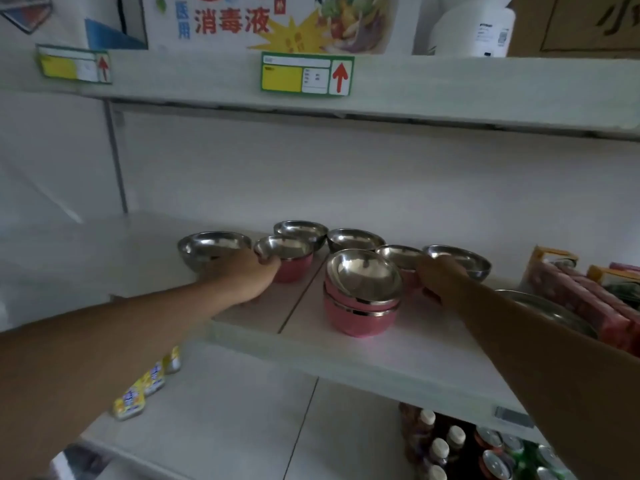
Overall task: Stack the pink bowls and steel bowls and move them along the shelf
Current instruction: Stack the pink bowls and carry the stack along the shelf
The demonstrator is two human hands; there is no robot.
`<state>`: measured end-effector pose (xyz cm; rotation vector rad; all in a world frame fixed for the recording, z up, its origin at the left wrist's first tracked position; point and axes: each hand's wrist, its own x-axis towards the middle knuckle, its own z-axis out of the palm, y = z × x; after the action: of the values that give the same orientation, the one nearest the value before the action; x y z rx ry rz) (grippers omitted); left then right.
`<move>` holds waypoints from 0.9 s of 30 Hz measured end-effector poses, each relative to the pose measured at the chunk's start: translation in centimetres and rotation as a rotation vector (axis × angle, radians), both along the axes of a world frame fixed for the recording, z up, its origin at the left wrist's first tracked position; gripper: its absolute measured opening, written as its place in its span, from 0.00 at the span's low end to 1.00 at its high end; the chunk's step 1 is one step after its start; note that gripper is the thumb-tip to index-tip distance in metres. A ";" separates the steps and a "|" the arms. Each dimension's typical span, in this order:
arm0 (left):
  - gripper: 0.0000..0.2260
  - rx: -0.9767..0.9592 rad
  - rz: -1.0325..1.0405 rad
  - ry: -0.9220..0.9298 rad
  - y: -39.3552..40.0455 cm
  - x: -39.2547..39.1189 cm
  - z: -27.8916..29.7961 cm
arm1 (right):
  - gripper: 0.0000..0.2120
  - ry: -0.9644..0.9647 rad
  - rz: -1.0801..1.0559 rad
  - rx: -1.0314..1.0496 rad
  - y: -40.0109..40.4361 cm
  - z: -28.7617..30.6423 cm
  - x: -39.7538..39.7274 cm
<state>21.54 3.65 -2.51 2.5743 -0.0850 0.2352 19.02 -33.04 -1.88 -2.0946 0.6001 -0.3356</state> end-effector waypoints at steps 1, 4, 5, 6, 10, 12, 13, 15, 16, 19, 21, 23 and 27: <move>0.36 -0.046 0.028 0.029 -0.1 -0.1 0.1 | 0.38 -0.001 0.000 0.036 0.1 -0.1 0.3; 0.38 -0.182 0.100 0.130 -0.9 -0.1 0.5 | 0.39 0.004 0.036 0.110 0.0 -0.3 1.3; 0.38 -0.237 0.132 0.171 -1.1 0.1 0.6 | 0.36 0.005 0.051 0.126 -0.1 -0.3 1.7; 0.38 -0.295 0.159 0.211 -1.2 0.5 0.7 | 0.31 -0.001 0.054 0.132 -0.2 -0.2 1.9; 0.38 -0.471 0.214 0.289 -2.5 2.3 0.6 | 0.12 -0.030 0.024 0.150 -0.5 1.0 2.1; 0.35 -0.529 0.249 0.293 -3.1 3.1 0.4 | 0.12 -0.012 0.019 0.160 -0.8 2.0 1.7; 0.33 -0.547 0.261 0.290 -3.3 3.3 0.4 | 0.13 -0.009 0.025 0.152 -0.9 2.6 1.6; 0.28 -0.573 0.260 0.277 -3.7 3.6 0.4 | 0.16 -0.025 0.044 0.136 -0.9 3.7 1.1; 0.26 -0.591 0.254 0.261 -3.9 3.6 0.5 | 0.17 -0.036 0.056 0.137 -1.0 4.2 0.7; 0.21 -0.630 0.223 0.170 -4.0 3.7 0.8 | 0.17 -0.069 0.103 0.166 -1.2 5.7 -0.6; 0.19 -0.609 0.222 0.130 -3.8 3.8 1.0 | 0.15 -0.122 0.149 0.204 -1.2 6.8 -1.5; 0.21 -0.613 0.219 0.112 -3.3 4.0 1.3 | 0.15 -0.169 0.207 0.208 -0.8 7.8 -2.5; 0.16 -0.642 0.205 0.130 -1.9 3.8 2.7 | 0.18 -0.162 0.371 0.170 0.9 9.2 -4.7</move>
<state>25.37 1.80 0.21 1.9485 0.2637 0.1388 14.32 -32.11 7.31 -1.9424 0.1329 -0.2292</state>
